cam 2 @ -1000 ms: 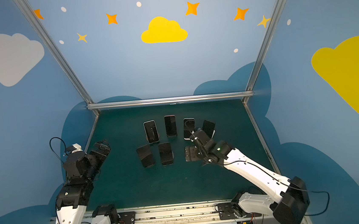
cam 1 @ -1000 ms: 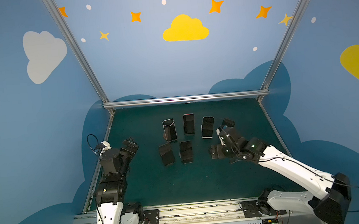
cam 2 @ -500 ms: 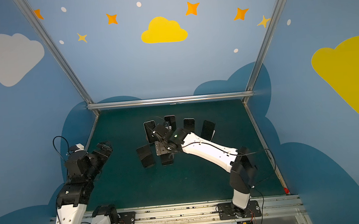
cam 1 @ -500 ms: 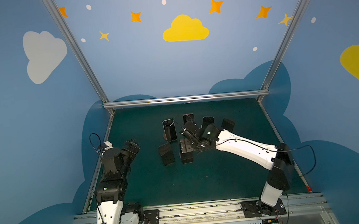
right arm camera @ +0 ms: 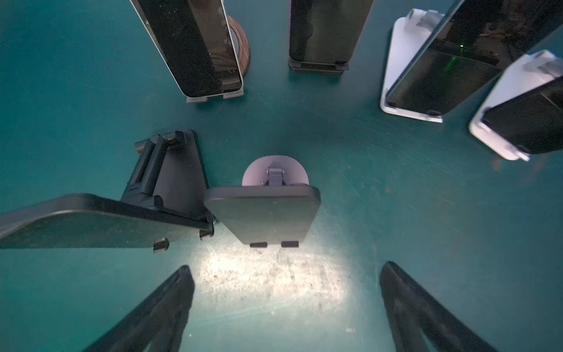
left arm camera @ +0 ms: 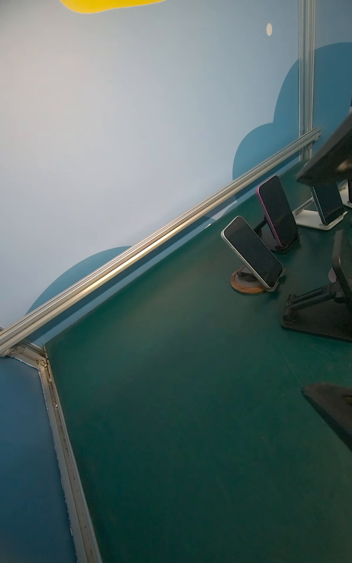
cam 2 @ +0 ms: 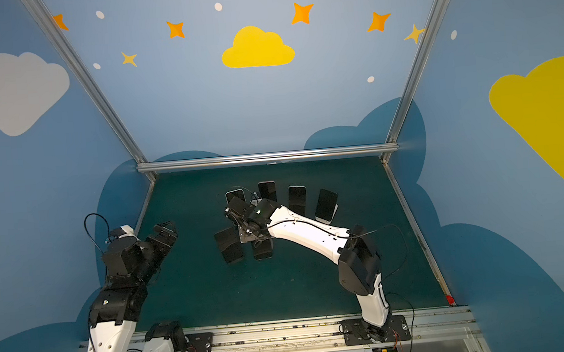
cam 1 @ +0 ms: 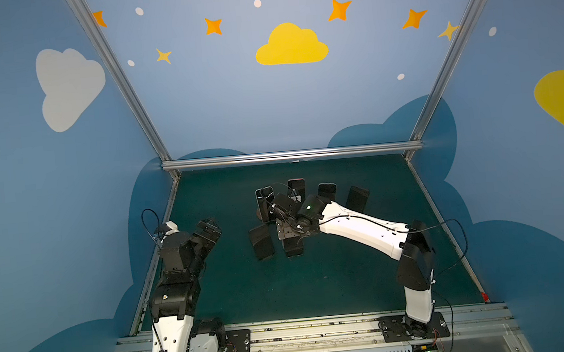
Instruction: Remove the phone from the phone stand
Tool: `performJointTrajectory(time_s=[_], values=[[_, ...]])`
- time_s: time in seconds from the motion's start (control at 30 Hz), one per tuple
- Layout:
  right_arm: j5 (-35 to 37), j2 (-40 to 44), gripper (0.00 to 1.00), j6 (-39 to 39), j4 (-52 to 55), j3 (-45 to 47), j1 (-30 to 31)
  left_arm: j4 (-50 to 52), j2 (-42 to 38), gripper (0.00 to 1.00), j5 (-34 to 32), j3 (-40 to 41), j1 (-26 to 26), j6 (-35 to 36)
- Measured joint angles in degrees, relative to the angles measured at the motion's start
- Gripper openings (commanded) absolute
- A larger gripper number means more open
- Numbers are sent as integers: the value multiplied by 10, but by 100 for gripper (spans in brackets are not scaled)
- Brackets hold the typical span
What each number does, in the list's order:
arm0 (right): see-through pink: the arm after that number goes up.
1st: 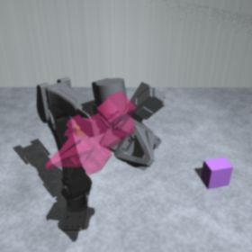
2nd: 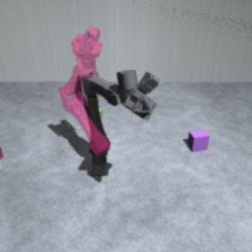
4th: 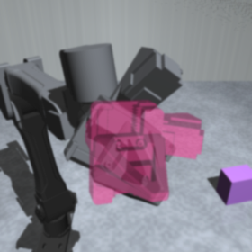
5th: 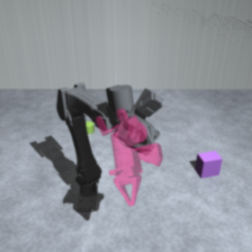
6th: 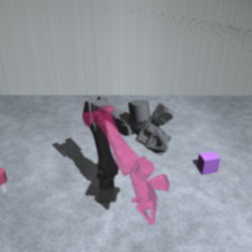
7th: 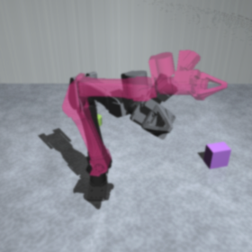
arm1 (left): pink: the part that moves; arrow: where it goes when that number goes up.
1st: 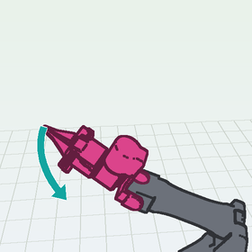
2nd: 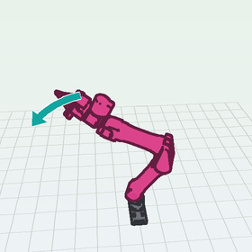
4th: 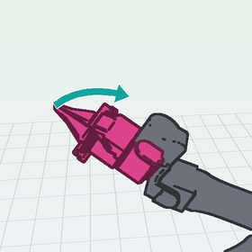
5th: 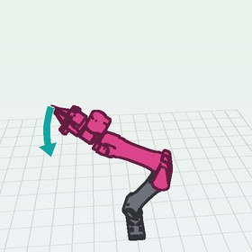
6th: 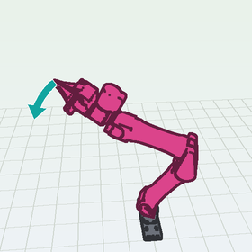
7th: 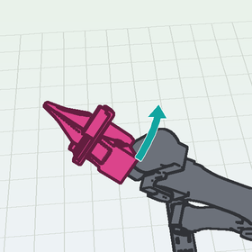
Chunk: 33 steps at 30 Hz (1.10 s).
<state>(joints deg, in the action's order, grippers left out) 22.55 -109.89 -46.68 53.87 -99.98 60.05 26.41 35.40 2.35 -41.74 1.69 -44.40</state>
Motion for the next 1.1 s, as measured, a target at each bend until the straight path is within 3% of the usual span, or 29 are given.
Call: performJointTrajectory(time_s=[0.27,0.47,0.8,1.1], values=[[65,70,96,49,-158,181,52,-4,-3,100,9,11,-4,-3],[101,120,97,72,-241,216,70,-5,-6,100,9,12,-6,-2],[134,103,98,95,-333,274,90,-6,-7,100,11,12,-10,-2],[121,99,98,81,-350,277,55,-9,-7,100,11,12,-15,-2]])
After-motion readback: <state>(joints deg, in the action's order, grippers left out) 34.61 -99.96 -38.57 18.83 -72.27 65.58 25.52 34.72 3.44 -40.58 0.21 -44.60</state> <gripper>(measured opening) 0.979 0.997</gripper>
